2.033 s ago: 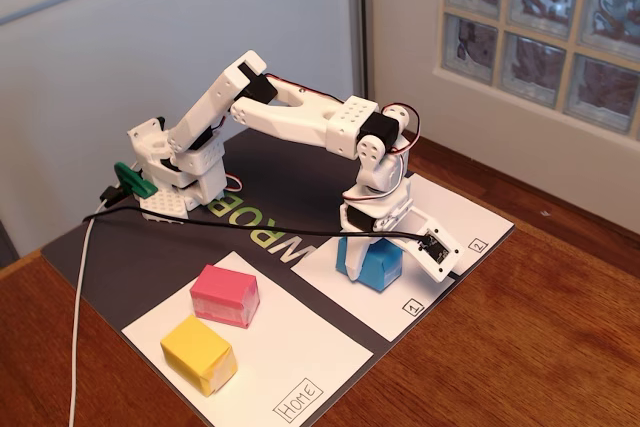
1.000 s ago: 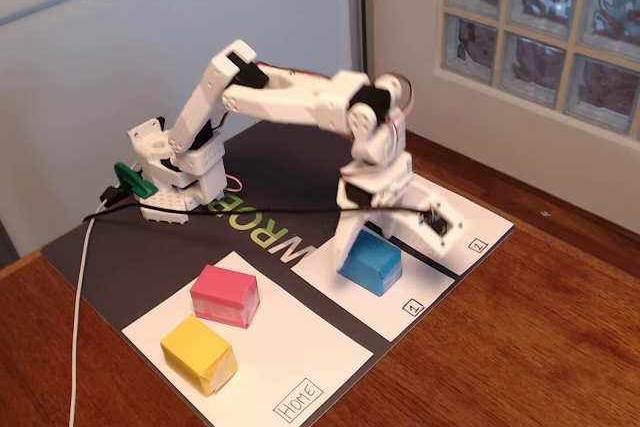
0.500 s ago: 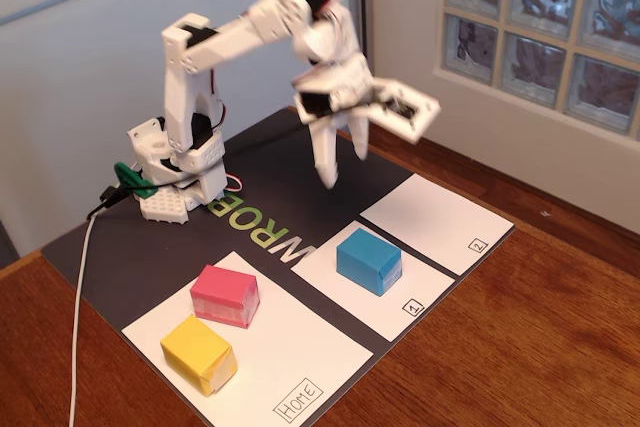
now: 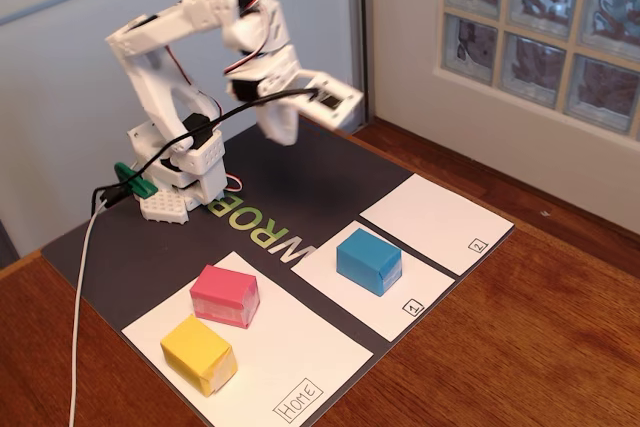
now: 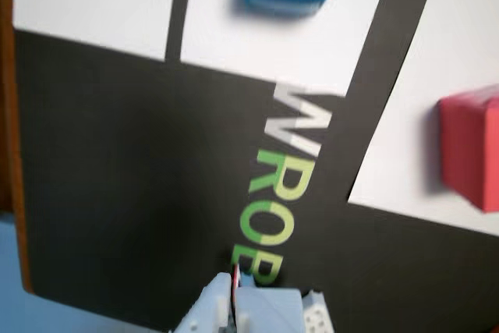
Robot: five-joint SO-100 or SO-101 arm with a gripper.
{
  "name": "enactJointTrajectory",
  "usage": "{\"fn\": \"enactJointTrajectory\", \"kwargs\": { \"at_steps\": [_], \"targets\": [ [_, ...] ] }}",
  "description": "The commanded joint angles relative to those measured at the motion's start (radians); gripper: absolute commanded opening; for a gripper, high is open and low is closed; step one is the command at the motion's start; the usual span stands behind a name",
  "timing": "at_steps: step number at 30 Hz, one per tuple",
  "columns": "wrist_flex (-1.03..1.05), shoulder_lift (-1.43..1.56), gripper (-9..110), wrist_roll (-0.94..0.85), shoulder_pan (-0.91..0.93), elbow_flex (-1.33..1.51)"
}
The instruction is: Move box blue to zone 1
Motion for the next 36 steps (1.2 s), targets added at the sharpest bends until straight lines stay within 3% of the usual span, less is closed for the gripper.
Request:
{"fn": "enactJointTrajectory", "kwargs": {
  "at_steps": [1,14,27,36],
  "targets": [
    [-0.034,0.132,-1,-0.002,0.028,0.16],
    [-0.086,0.488,-1,-0.061,0.204,0.569],
    [-0.178,0.66,-1,-0.218,0.396,0.805],
    [-0.19,0.776,0,-0.209,0.4,0.96]
  ]
}}
